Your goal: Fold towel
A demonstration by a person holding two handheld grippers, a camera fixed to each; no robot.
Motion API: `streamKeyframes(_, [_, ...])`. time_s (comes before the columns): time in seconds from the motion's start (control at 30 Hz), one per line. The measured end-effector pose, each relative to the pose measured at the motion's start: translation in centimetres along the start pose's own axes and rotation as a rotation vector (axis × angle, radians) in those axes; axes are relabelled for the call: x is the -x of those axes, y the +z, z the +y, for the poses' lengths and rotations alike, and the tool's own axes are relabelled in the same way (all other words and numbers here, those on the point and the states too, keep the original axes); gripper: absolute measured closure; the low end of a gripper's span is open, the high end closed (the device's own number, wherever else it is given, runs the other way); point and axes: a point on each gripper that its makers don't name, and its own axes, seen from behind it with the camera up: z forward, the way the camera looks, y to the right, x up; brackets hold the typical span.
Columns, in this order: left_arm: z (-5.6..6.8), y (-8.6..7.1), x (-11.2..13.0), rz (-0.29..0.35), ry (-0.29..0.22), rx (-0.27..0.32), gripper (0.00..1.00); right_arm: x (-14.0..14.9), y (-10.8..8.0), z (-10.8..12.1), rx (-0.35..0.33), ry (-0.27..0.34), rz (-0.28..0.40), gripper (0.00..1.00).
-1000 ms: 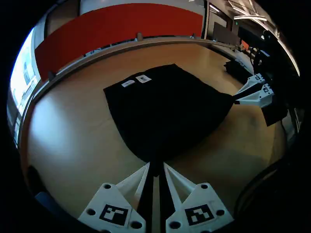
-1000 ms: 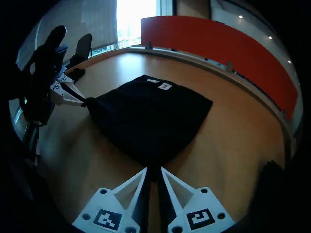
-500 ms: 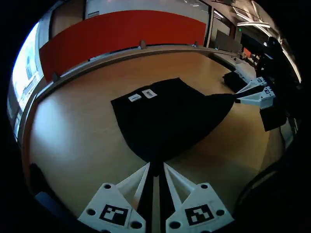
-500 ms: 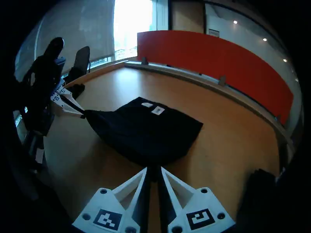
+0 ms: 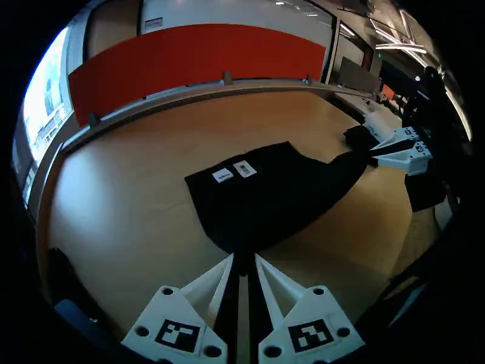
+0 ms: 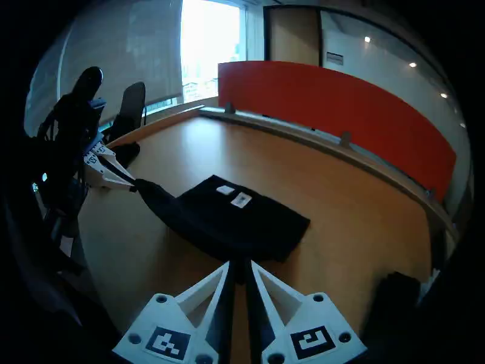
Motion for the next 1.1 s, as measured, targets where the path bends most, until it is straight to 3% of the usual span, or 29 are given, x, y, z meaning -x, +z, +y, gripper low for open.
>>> streamKeyframes(0.7, [0.8,-3.0,-1.0,0.004,-0.025,0.016,0.91,-1.3,-3.2,-1.3,-0.020,-0.030,0.005,0.89])
streamKeyframes(1.1, [1.0,-2.7,-0.6,-0.009,-0.029,0.007,0.91,-0.8,-3.1,-1.2,-0.024,-0.040,-0.009,0.90])
